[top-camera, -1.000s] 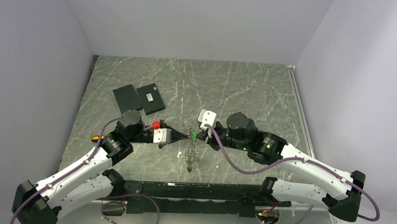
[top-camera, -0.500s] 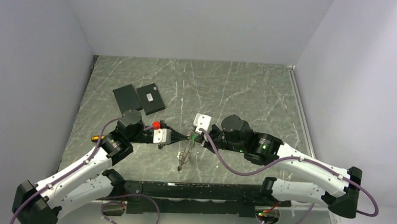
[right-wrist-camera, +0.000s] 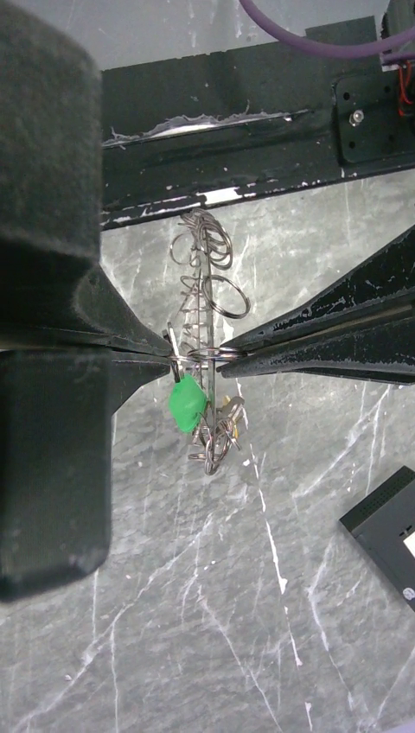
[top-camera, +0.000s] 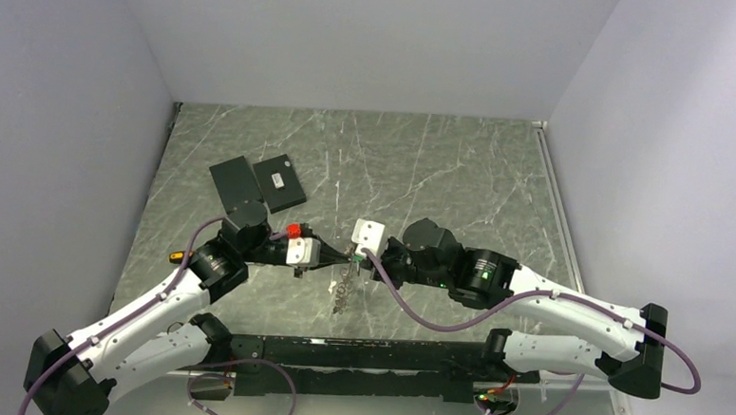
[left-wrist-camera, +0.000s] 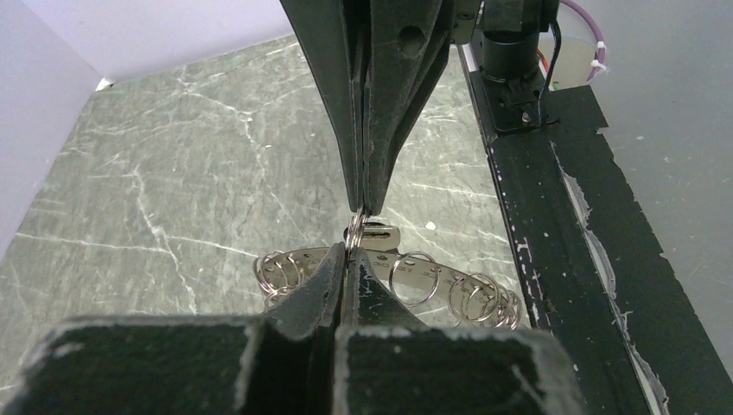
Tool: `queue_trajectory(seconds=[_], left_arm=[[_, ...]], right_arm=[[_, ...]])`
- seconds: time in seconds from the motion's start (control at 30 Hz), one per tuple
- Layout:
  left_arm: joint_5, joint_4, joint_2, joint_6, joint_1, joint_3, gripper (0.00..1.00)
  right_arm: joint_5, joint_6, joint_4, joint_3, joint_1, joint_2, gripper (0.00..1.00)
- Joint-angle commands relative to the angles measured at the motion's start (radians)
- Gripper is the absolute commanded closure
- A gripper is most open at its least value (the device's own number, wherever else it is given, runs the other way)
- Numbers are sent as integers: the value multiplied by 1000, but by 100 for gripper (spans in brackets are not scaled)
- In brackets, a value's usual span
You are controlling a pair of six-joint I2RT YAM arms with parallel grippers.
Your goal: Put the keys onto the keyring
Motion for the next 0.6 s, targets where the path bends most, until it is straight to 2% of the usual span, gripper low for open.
queue_trajectory(seconds=[0.0, 0.57], left_arm=[[36, 24, 6, 15, 5, 60, 100], [44, -11, 31, 29, 6, 74, 100]], right_arm=[[13, -17, 4, 52, 24, 8, 100], [33, -21, -1, 58, 40, -6, 100]])
